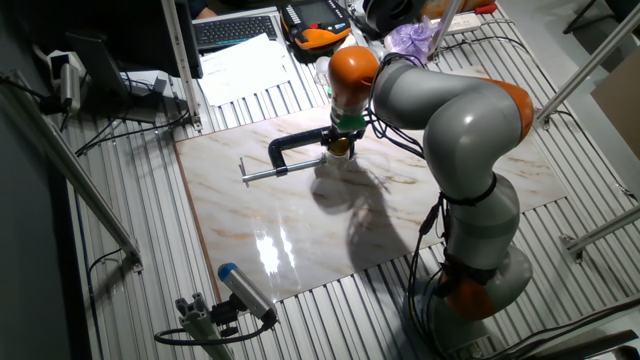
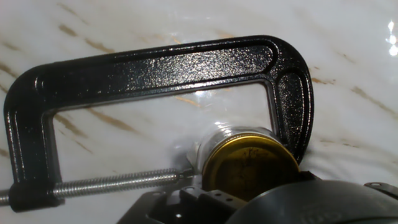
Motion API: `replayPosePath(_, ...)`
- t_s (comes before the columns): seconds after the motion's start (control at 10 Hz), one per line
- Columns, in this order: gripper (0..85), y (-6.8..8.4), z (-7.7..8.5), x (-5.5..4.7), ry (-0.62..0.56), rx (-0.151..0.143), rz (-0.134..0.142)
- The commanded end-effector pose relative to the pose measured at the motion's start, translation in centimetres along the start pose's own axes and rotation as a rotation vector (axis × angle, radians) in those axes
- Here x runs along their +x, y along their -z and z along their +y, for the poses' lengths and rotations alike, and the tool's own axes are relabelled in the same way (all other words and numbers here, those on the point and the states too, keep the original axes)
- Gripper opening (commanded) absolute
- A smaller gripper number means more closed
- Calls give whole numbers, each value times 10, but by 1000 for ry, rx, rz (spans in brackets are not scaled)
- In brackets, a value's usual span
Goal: Screw the lid onto the jar
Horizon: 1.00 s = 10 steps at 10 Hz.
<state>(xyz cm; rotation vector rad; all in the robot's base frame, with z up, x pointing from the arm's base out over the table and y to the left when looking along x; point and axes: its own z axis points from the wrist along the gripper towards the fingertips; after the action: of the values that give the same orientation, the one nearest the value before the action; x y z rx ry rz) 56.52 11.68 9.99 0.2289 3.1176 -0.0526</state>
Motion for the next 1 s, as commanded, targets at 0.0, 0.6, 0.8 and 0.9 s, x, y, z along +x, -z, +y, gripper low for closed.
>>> replayPosePath(0.0,170,0,0,0,-5,-4,1)
replayPosePath(0.6,170,-2,1,0,-20,0,-1)
replayPosePath(0.8,170,-1,1,0,-37,8,-5)
replayPosePath(0.9,170,-1,1,0,-51,13,-8)
